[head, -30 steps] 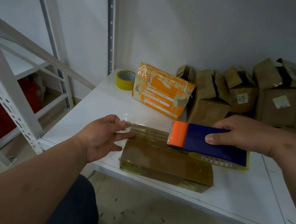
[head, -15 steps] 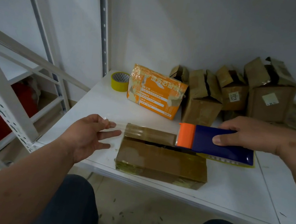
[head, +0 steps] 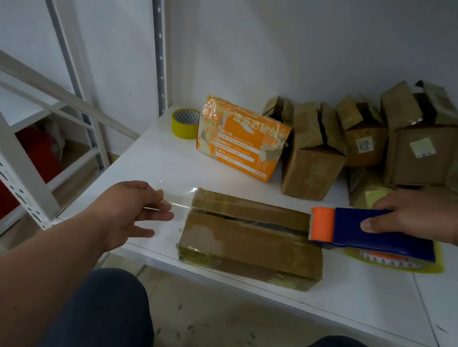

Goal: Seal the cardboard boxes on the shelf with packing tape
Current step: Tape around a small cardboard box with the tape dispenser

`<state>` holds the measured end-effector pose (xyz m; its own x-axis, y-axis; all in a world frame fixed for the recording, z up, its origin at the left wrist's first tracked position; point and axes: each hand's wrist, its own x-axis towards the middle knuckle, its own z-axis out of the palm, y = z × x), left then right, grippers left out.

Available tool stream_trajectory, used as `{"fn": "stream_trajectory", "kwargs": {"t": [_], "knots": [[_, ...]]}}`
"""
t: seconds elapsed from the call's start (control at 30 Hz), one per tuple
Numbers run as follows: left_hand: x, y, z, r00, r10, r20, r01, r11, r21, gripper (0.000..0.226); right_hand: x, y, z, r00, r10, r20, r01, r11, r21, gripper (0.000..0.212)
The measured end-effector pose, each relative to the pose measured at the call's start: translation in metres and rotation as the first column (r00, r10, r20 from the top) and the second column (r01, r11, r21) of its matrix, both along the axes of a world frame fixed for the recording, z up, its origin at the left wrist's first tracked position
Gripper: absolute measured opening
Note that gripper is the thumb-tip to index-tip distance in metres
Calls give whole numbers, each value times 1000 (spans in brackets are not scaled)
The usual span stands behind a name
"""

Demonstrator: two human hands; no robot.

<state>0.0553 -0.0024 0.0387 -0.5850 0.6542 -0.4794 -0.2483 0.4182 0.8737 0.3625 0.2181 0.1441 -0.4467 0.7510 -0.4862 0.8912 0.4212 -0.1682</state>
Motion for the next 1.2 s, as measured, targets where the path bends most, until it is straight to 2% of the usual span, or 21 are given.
{"fn": "stream_trajectory", "kwargs": {"t": [0.33, 0.53, 0.77, 0.93, 1.03, 1.13, 1.2], "knots": [[11, 24, -4, 984, -91, -152, 65, 984, -167, 15, -4, 8, -1, 982, -69, 173, 74, 997, -21, 30], [16, 24, -18, 970, -110, -214, 58, 970, -238, 18, -10, 16, -15, 976, -39, 214, 40, 999, 1, 29], [23, 24, -30, 962, -58, -268, -15, 965, -263, 22, -15, 21, -16, 971, -30, 237, 29, 1000, 6, 28], [25, 29, -33, 954, -150, -258, 48, 931, -362, 30, -16, 24, -19, 968, -32, 251, 31, 999, 8, 28], [23, 38, -34, 898, -280, -339, 108, 888, -448, 30, -17, 26, -20, 968, -37, 247, 35, 999, 11, 29], [17, 34, -46, 764, -440, -472, 140, 827, -544, 44, -14, 27, -21, 970, -46, 241, 46, 999, 6, 29], [17, 29, -52, 630, -352, -692, 49, 908, -416, 50, -12, 28, -23, 972, -47, 232, 46, 999, 9, 29]]}}
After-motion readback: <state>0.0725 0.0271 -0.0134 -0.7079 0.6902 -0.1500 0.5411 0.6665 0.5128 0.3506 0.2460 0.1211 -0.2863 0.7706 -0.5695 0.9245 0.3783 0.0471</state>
